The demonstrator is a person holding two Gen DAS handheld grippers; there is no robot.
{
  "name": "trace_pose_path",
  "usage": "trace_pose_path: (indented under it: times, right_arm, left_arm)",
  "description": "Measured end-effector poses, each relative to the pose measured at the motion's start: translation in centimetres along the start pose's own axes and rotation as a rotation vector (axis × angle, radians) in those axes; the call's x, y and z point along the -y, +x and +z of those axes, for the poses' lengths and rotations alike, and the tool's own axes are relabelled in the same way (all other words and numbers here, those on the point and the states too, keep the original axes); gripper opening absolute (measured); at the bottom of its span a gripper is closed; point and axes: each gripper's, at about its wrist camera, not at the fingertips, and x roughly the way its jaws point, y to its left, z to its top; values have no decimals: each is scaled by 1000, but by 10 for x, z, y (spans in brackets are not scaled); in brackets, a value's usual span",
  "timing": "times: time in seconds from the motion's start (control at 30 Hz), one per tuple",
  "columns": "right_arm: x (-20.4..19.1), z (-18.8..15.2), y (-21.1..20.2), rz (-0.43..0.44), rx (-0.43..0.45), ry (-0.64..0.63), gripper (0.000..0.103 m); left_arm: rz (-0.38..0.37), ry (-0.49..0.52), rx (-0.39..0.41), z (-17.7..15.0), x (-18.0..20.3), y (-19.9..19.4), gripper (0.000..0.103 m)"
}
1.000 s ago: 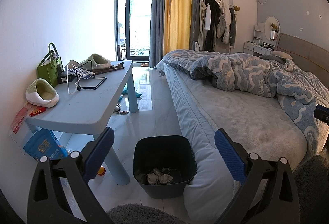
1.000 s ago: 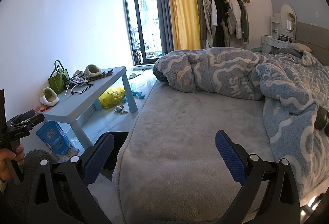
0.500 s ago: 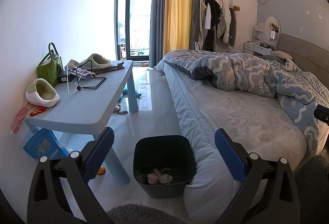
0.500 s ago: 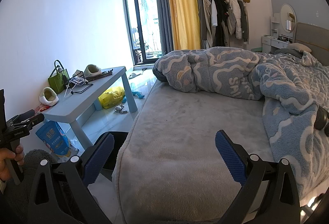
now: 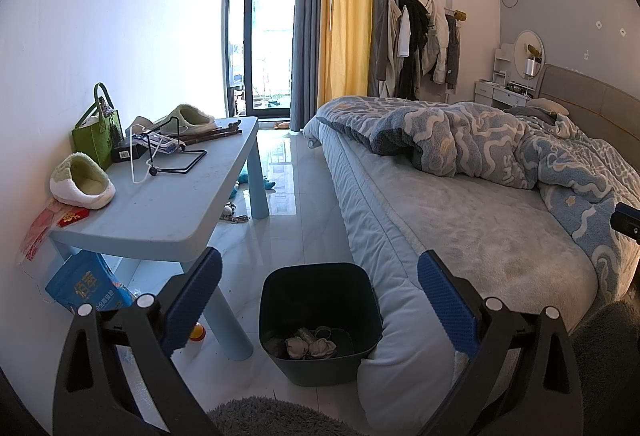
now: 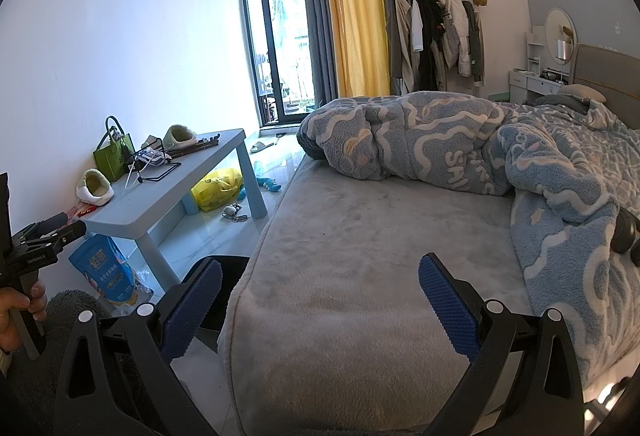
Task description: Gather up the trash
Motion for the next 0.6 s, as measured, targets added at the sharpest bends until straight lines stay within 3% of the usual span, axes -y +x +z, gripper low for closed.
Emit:
trace_pose_path:
  times: [0.6]
  right_arm:
    - [0,0,0,1,0,0,100]
  left_arm:
    - [-7,9,-10,-4,4,0,100]
